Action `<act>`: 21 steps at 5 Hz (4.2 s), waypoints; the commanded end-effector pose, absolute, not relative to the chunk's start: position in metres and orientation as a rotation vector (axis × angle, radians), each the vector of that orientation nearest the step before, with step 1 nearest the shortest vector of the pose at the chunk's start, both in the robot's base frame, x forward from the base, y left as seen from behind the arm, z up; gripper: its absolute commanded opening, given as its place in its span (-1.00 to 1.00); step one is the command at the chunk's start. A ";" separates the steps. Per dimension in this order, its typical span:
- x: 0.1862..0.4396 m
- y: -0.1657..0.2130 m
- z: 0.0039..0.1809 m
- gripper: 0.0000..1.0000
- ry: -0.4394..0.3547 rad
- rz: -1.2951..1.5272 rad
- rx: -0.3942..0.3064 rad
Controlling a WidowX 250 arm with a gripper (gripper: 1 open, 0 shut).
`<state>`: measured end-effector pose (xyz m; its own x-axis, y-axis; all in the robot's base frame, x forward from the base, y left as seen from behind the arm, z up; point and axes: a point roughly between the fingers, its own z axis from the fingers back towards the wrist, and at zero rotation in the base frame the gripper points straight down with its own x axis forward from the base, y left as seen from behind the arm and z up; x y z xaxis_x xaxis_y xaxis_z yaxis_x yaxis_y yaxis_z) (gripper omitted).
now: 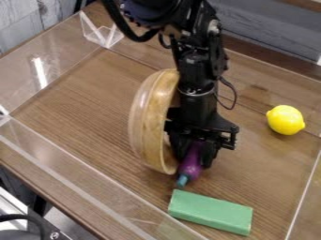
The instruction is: Remove the purple eggplant from inside the brown bowl and put it on the table
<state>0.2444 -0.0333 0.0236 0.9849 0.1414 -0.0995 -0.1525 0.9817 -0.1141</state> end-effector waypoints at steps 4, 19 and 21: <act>0.239 -0.022 0.024 -1.00 0.103 0.181 -0.128; 0.261 -0.035 0.053 1.00 0.035 0.219 -0.206; 0.263 -0.033 0.054 1.00 0.026 0.223 -0.205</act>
